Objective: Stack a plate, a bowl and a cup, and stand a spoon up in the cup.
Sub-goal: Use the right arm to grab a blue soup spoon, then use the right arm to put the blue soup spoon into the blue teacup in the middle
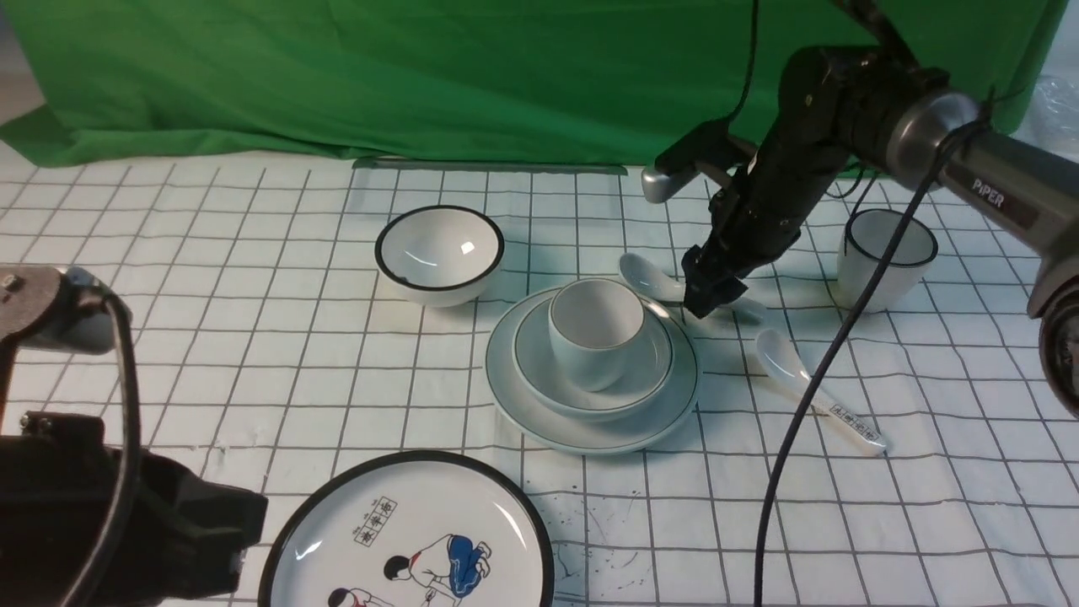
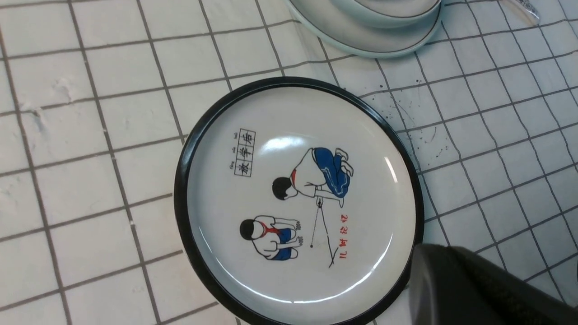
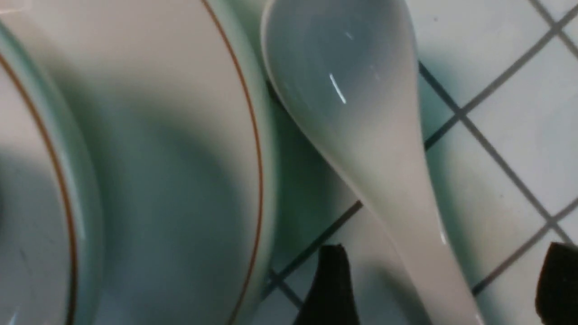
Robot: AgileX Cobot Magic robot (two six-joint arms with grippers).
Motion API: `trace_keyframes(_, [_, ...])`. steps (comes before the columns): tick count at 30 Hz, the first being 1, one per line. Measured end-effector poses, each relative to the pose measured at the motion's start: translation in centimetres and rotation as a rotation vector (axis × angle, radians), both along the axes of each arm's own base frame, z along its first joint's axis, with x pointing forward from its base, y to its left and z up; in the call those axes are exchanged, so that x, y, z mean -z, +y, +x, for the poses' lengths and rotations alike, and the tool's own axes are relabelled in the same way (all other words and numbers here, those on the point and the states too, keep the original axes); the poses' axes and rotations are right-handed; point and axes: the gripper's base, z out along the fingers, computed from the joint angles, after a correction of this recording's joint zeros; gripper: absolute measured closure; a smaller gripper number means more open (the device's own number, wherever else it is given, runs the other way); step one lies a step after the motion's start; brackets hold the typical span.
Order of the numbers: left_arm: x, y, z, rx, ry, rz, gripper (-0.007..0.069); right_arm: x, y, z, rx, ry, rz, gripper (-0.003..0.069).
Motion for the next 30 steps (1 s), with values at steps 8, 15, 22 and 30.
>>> trace_keyframes(8, [0.0, 0.0, 0.0, -0.001, 0.003, 0.001, 0.0624, 1.1, 0.1, 0.0, 0.0, 0.028, -0.003, 0.0277])
trace_keyframes(15, [0.0, 0.0, 0.0, -0.001, 0.001, 0.006, 0.0624, -3.4, -0.1, 0.5, 0.063, 0.025, -0.02, 0.0491])
trace_keyframes(22, [0.1, 0.1, 0.0, 0.0, 0.003, 0.019, 0.0624, -11.3, -0.1, -0.4, 0.241, -0.113, 0.09, 0.0491])
trace_keyframes(30, [0.3, 0.2, -0.3, 0.009, 0.032, 0.039, 0.0624, -18.5, 3.3, -9.2, -0.075, -0.217, -0.017, 0.0491])
